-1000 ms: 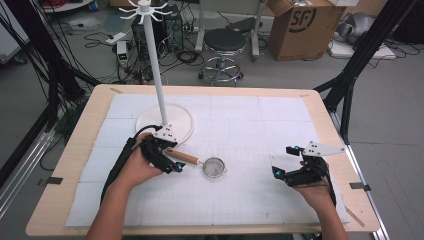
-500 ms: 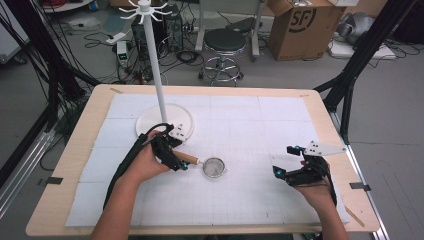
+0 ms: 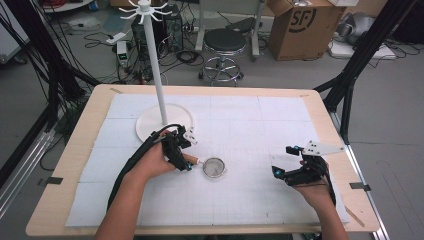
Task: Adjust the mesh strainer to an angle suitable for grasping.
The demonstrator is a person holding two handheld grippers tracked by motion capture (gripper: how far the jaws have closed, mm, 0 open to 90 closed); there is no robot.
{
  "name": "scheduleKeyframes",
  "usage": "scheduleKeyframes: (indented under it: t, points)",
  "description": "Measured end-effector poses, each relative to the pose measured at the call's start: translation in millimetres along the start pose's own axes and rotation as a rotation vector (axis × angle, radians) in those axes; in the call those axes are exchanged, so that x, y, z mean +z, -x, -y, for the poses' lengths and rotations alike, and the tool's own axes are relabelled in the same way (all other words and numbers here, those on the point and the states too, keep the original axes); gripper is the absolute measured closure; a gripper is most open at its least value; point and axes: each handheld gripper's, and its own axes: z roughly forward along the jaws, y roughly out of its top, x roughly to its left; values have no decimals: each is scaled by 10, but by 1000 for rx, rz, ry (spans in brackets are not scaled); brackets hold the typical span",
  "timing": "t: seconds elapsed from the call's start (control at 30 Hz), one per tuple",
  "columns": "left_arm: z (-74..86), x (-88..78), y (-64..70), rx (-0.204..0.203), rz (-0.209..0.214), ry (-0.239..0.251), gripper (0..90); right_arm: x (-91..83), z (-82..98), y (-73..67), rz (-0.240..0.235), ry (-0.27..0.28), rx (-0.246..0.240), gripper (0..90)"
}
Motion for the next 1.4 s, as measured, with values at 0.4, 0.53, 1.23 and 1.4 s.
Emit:
scheduleKeyframes:
  t: [0.4,0.53,1.23,1.4]
  points:
    - [46,73,-22,13,8,-69,400,-1,21,5,0,-10,4,4]
    - [46,72,-18,20,13,-67,465,-1,27,-9,-1,-16,3,4]
    - [-25,60,163,83,79,-79,690,2,27,-11,-3,-18,2,4]
    - [-91,98,274,109,86,-60,690,0,25,-11,-1,-15,3,4]
